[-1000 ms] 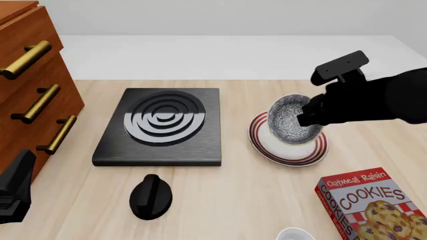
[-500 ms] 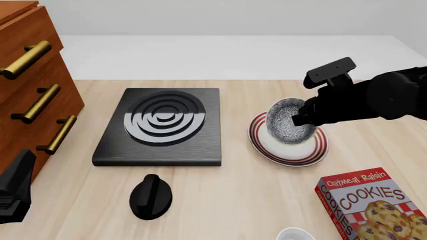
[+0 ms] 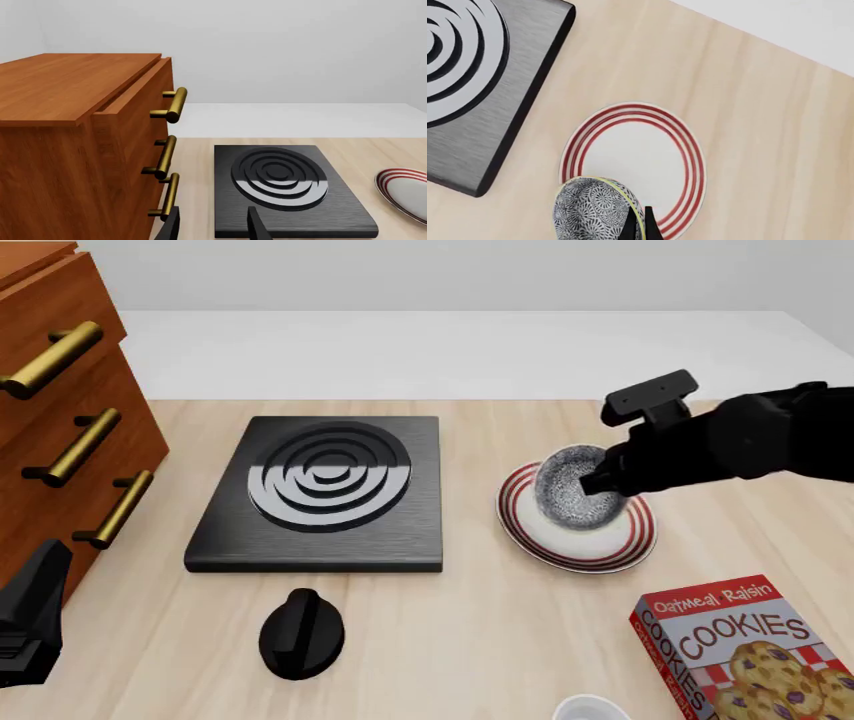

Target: Pick the akita bowl on the ramekin and place it on the plate.

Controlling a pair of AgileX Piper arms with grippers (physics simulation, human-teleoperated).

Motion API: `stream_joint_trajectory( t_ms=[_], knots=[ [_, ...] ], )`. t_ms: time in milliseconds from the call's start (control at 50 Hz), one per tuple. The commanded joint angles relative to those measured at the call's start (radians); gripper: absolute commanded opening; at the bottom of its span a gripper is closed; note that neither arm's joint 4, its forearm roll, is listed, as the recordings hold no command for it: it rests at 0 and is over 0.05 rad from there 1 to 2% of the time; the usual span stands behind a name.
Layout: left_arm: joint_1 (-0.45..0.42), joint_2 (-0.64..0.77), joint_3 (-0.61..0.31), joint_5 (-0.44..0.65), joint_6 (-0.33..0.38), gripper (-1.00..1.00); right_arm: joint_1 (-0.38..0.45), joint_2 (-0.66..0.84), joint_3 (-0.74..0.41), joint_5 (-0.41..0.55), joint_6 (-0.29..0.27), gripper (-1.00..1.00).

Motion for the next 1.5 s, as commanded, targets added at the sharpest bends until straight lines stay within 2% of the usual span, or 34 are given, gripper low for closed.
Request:
stream_joint_trajectory(
  t_ms=[20, 420, 600, 800, 1500],
  knots=[
    [0.000, 0.000, 0.000, 0.000, 0.000, 1.00, -0.014, 0.049, -0.030, -0.019, 0.012, -1.00],
    [0.000, 0.000, 0.000, 0.000, 0.000, 1.00, -0.021, 0.141, -0.061, -0.045, 0.026, -1.00],
    [0.000, 0.000, 0.000, 0.000, 0.000, 1.00, -0.065, 0.196, -0.048, -0.090, 0.003, -1.00],
    [0.000, 0.000, 0.000, 0.000, 0.000, 1.00, -0.055, 0.231, -0.045, -0.113, 0.026, -1.00],
    [0.000, 0.000, 0.000, 0.000, 0.000, 1.00, -0.075, 0.302, -0.035, -0.168, -0.029, -1.00]
  ],
)
